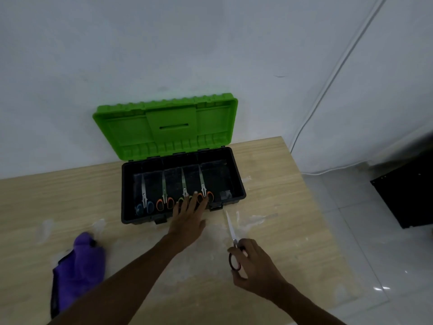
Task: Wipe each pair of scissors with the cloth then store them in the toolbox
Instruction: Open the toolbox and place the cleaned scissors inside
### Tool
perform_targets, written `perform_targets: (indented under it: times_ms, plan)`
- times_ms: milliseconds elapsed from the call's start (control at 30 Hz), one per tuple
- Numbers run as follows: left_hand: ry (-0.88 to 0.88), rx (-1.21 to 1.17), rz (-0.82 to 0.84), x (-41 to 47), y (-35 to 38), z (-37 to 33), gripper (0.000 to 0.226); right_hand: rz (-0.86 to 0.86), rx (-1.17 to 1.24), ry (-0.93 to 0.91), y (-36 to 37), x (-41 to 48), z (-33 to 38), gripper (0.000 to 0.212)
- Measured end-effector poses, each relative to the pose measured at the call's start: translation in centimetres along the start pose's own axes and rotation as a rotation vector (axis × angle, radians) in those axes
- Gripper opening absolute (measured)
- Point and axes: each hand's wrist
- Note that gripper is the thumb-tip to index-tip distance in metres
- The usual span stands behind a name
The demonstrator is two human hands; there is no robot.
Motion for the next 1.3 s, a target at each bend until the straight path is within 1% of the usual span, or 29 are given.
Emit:
perform_targets:
  times_ms: [67, 133, 200, 300, 400, 467, 533, 600, 700, 867, 1000, 1067, 1133, 1167, 1200, 1233, 1300]
  plan:
    - [-0.01, -0.078, -0.038, 0.6, -0.5, 0.6, 0.05, -0.043, 0.01, -0.039, -0.8, 0.5, -0.2, 0.046]
    - [-0.018, -0.119, -0.041, 1.2, -0.7, 1.4, 0.044, -0.1, 0.007, -0.057, -1.8, 2.0, -0.6, 0.047]
    - [-0.057, -0.14, -0.023, 1.6, -0.8, 2.3, 0.049, -0.151, 0.005, -0.058, -3.0, 4.6, -1.0, 0.048]
    - [-0.174, -0.2, 0.013, 2.0, -1.1, 3.4, 0.07, -0.179, -0.022, -0.029, -4.5, 9.5, -1.9, 0.046]
    - [-0.25, -0.208, 0.054, 2.2, -1.0, 3.7, 0.092, -0.122, -0.048, 0.045, -5.1, 14.1, -3.6, 0.047]
    - [-0.224, -0.185, 0.014, 2.2, -0.8, 3.6, 0.109, -0.055, -0.053, 0.104, -5.1, 16.5, -4.6, 0.051]
    - [-0.209, -0.153, -0.011, 2.2, -0.6, 3.5, 0.119, 0.028, -0.076, 0.149, -5.0, 18.5, -5.3, 0.055]
    - [-0.212, -0.133, -0.002, 2.2, -0.5, 3.5, 0.119, 0.09, -0.081, 0.206, -4.9, 20.0, -5.6, 0.054]
    - [-0.206, -0.146, -0.007, 2.3, -0.5, 3.5, 0.113, 0.146, -0.08, 0.28, -4.2, 21.4, -6.0, 0.051]
    - [-0.199, -0.149, 0.016, 2.4, -0.5, 3.5, 0.108, 0.308, -0.236, 0.328, -2.6, 22.6, -6.3, 0.051]
    - [-0.208, -0.13, 0.087, 2.3, -1.2, 3.4, 0.112, 0.332, -0.255, 0.391, -2.2, 23.0, -5.8, 0.046]
    - [-0.218, -0.146, 0.159, 2.3, -1.7, 3.3, 0.104, 0.278, -0.166, 0.399, -2.8, 23.0, -5.4, 0.042]
    - [-0.222, -0.218, 0.212, 2.5, -2.6, 3.8, 0.089, 0.089, -0.004, 0.375, -4.4, 23.2, -5.1, 0.029]
    - [-0.216, -0.232, 0.198, 2.6, -3.4, 4.3, 0.083, -0.034, 0.06, 0.336, -5.6, 23.5, -4.9, 0.024]
    - [-0.208, -0.228, 0.145, 2.7, -4.4, 4.9, 0.076, -0.155, 0.092, 0.276, -6.9, 24.0, -4.6, 0.022]
    - [-0.19, -0.223, 0.053, 2.9, -5.7, 5.8, 0.067, -0.266, 0.092, 0.206, -8.4, 24.5, -4.2, 0.022]
    - [-0.117, -0.267, -0.226, 3.4, -9.1, 7.3, 0.046, -0.446, 0.024, 0.081, -11.8, 26.0, -3.1, 0.025]
Point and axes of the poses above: each hand's wrist, its own x-axis towards the middle knuckle, its own y-axis out of the palm, z = x × y, and after that the axes turned 4 degrees about -y, right-handed
